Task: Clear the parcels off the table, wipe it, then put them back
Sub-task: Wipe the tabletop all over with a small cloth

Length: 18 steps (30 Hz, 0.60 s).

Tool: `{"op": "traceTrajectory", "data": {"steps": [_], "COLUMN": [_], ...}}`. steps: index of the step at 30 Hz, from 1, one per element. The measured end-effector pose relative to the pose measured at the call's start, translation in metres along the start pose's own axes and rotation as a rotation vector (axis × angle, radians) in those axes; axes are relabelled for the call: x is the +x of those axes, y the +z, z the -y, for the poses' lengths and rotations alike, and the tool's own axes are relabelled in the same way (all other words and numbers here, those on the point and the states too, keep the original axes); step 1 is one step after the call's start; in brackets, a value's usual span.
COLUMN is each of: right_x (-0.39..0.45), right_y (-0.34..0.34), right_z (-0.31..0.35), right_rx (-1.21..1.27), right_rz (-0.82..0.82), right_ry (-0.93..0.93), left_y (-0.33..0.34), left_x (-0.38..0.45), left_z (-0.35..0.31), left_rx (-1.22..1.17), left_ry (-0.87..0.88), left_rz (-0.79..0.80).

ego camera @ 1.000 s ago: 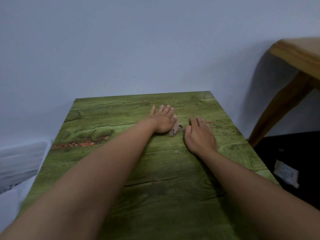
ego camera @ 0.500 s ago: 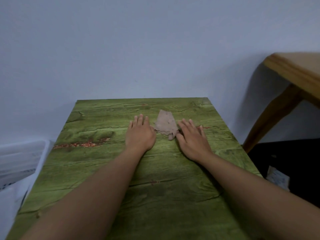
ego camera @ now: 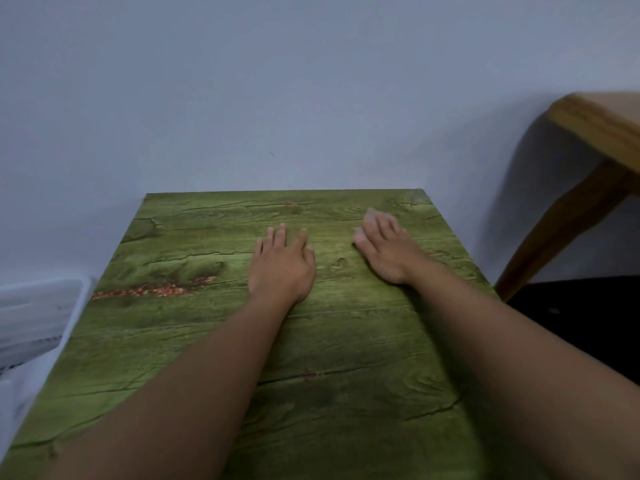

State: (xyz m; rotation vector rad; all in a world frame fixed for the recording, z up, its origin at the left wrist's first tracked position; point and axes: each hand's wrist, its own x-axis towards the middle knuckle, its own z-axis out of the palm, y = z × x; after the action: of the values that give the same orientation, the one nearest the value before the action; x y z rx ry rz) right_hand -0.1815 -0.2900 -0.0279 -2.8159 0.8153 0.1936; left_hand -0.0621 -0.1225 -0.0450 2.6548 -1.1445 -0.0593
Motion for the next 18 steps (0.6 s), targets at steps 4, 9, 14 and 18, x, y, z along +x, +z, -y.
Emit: {"op": "traceTrajectory", "data": {"steps": [4, 9, 14, 18], "right_x": [-0.010, -0.009, -0.011, -0.013], "right_y": [0.009, 0.000, 0.003, 0.004], "right_z": [0.005, -0.018, -0.031, -0.028], "right_rx": [-0.069, -0.047, -0.028, -0.034], "right_rz": [0.045, 0.005, -0.005, -0.016], "right_ry": [-0.174, -0.014, -0.025, 0.066], "left_y": [0.000, -0.001, -0.001, -0.002], "left_x": [0.000, 0.000, -0.001, -0.002], "left_z": [0.000, -0.001, -0.003, -0.002], "left_rx": [0.017, 0.020, 0.023, 0.025], "left_ry": [-0.003, -0.014, -0.019, -0.022], "left_rz": [0.006, 0.008, -0.001, 0.000]}}
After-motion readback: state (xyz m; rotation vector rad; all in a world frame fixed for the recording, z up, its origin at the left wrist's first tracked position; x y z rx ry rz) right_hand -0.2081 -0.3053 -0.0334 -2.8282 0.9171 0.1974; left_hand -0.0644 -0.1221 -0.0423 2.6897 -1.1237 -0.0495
